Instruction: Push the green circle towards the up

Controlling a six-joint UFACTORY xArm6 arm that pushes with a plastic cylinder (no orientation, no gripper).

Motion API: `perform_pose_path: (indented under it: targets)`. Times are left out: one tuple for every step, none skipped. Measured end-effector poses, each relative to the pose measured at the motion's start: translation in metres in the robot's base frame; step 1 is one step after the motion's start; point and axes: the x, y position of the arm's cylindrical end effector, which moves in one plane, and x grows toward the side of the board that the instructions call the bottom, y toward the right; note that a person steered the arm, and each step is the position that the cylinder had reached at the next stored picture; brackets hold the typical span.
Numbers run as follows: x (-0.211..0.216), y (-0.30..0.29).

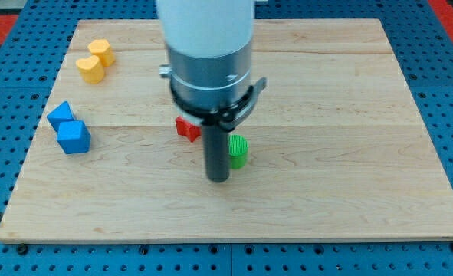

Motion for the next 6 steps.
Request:
perform_pose_path:
  targets:
    - [-0.047, 0.015]
    - [-0.067, 0.050]
    - [-0.074, 0.086]
    - [-0.095, 0.101]
    - [-0.126, 0.087]
    - [-0.102, 0.111]
